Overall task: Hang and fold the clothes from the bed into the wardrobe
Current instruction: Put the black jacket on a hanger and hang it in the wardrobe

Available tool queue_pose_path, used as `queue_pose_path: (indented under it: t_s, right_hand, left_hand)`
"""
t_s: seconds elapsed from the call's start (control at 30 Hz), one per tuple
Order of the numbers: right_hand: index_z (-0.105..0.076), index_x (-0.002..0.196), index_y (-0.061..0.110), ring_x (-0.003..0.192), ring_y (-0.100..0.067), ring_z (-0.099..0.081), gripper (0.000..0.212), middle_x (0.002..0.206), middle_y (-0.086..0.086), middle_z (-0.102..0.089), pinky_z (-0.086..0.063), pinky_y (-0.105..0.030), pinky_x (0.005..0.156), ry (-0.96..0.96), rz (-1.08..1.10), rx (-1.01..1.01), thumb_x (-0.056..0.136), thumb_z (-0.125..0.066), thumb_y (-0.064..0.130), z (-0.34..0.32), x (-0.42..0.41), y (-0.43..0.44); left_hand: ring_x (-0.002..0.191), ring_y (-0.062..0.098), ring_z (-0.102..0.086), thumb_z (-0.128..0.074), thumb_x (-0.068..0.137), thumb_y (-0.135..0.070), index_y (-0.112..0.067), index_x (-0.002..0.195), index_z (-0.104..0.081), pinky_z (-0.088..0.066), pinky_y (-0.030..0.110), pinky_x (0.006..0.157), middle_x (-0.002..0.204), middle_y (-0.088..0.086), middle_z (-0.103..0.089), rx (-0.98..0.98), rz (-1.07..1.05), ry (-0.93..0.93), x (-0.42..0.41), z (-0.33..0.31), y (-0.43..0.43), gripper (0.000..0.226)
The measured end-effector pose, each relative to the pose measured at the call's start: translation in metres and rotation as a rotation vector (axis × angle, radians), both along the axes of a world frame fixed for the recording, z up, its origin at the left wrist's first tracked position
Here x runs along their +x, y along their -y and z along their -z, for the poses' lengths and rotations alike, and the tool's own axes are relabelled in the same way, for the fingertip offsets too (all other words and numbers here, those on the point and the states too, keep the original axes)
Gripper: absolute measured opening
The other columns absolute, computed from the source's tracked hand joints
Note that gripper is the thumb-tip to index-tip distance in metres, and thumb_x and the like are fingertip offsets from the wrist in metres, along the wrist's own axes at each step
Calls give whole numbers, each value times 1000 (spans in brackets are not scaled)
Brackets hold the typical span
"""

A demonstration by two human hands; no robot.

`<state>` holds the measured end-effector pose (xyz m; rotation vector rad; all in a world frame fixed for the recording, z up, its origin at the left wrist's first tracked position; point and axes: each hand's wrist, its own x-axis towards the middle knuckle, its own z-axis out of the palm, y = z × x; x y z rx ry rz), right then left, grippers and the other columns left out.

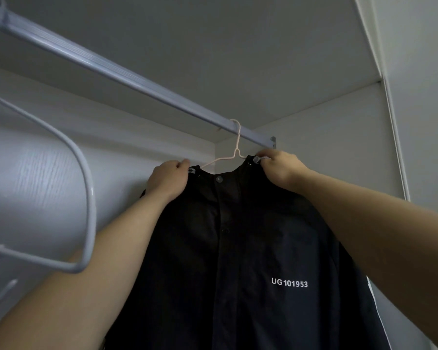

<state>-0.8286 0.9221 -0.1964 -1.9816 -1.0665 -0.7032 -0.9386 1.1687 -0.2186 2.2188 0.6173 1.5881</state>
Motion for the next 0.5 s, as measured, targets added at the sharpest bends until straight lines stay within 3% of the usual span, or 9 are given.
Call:
queue_pose_path:
  t_s: [0.03,0.1,0.2,0.27,0.33,0.4,0.5]
  right_hand:
    - [-57,140,30,121,-30,-55,39,143,-7,-54,-45,-33,99,-16,-13,-8,105,-40,25,-3,0,0]
    - [-64,133,28,119,-26,-56,32,131,-3,-60,-46,-36,103,-55,-25,-13,105,-47,27,-7,4,-1]
    - [-63,128,11,89,-21,-59,33,101,-3,-61,-46,-30,76,-265,-107,134,105,-48,29,-15,9,-3]
    - [-60,130,7,74,-15,-54,42,93,-3,-58,-40,-26,61,-400,-168,245,105,-47,37,-20,7,-3]
    - [-57,131,7,75,-13,-53,47,101,-3,-59,-40,-25,64,-425,-197,211,101,-55,43,-21,4,-5]
    - [-61,122,7,77,-13,-57,39,99,-4,-62,-43,-27,71,-376,-150,142,97,-63,37,-19,4,-8]
    - [-65,103,10,68,-12,-53,19,91,-4,-61,-42,-26,67,-248,-82,139,101,-58,28,-11,11,-8]
  left_hand:
    - [87,29,-55,-36,101,-48,-11,92,-68,-45,39,79,95,8,-64,-18,17,-4,0,-3,4,49]
    - [78,25,-57,-46,93,-53,-10,89,-70,-49,40,79,85,5,-64,-85,59,-9,0,-9,12,49]
    - [81,23,-64,-62,69,-60,-15,84,-72,-53,36,80,85,3,-67,-231,172,-5,0,-18,19,49]
    - [80,25,-67,-66,61,-52,-13,81,-73,-53,34,71,85,5,-70,-264,212,32,2,-23,23,44]
    - [77,26,-66,-65,64,-43,-10,77,-71,-46,29,59,81,8,-70,-241,205,58,6,-28,26,36]
    - [78,27,-65,-63,71,-36,-7,75,-70,-40,28,56,79,8,-69,-171,168,55,12,-33,29,30]
    - [84,29,-64,-61,81,-26,-7,79,-73,-49,32,65,85,7,-71,-93,121,12,19,-40,30,23]
